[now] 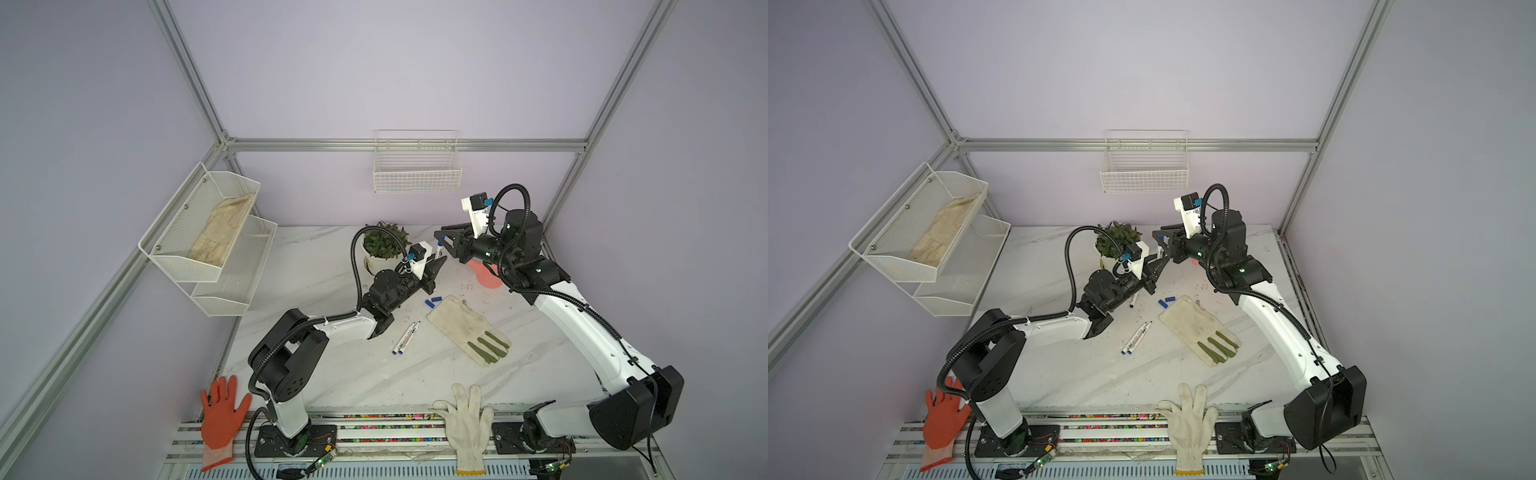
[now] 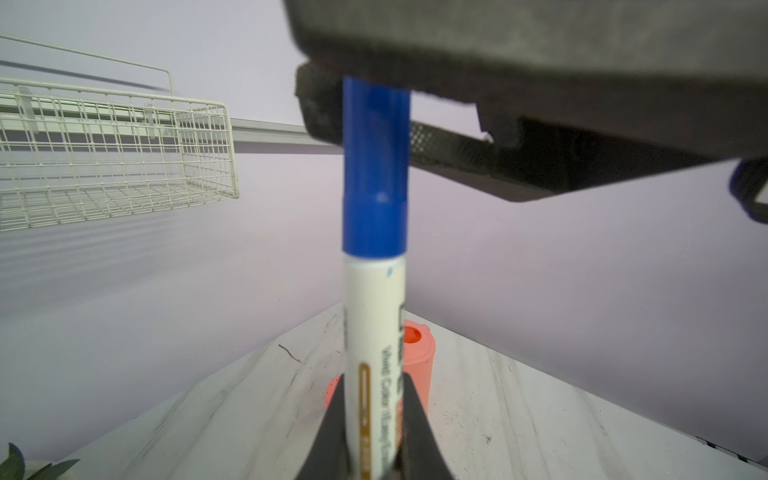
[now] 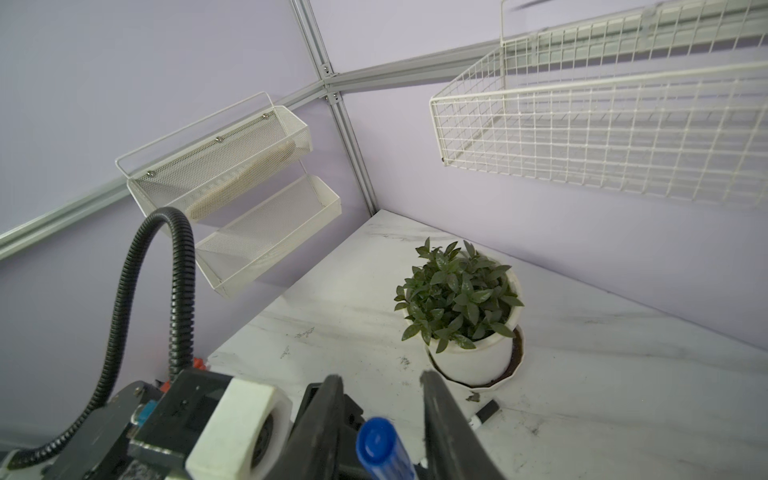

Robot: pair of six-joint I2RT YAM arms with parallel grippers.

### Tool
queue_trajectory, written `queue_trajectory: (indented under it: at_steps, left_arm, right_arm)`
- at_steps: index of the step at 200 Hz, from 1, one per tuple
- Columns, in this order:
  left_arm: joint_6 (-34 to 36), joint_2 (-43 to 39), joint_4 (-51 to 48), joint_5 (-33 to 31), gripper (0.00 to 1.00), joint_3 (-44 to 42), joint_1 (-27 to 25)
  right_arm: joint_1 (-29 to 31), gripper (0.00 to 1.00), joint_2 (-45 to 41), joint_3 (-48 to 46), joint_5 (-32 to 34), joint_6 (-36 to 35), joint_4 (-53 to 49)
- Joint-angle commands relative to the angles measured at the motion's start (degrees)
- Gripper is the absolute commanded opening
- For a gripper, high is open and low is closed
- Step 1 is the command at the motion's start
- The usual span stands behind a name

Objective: Insert the pens into the pen caps

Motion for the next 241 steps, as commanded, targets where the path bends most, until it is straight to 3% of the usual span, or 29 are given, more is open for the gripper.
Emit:
queue_trajectory:
  at_steps: [1, 70, 110, 130, 155, 170, 196, 225, 241]
  left_arm:
    - [-1.27, -0.41, 2.87, 0.43, 0.00, -0.80, -0.43]
    - [-6.44, -4.00, 4.63, 1.86, 0.00, 0.87, 0.02]
    - [-27.90, -2.80, 17.74, 10.24, 0.00, 6.24, 8.09]
    - [-33.45, -2.07, 20.12, 10.66, 0.00, 8.57, 11.44]
    - [-25.83, -5.03, 12.17, 6.03, 0.00, 8.25, 12.73]
    - [-19.79, -7.91, 3.68, -1.52, 0.00, 7.78, 12.69]
    - [-12.50, -12.23, -7.45, -15.42, 0.00, 7.22, 12.04]
    - [-2.29, -13.78, -8.73, -27.19, 0.00, 6.06, 9.04]
    - [2.29, -13.45, -4.85, -30.22, 0.00, 5.22, 7.35]
  right_arm:
    - [0.34, 0.19, 1.23, -0.43, -0.13, 0.55, 0.79]
    - [0.33, 0.11, 4.81, -6.69, -4.52, 3.83, -4.06]
    - [0.35, 0.07, 7.65, -9.85, -7.41, 3.78, -11.31]
    - [0.35, 0.05, 8.79, -10.27, -6.68, 3.91, -14.02]
    - [0.35, 0.02, 10.00, -10.02, -6.93, 3.59, -16.83]
    - [0.35, 0.01, 10.51, -9.65, -6.90, 2.47, -19.25]
    - [0.43, 0.00, 11.36, -7.90, -0.66, -2.08, -25.89]
    - [1.35, 0.00, 12.01, -7.75, 2.14, -2.77, -27.96]
    - [1.83, 0.00, 12.18, -8.16, 1.84, -2.80, -27.70]
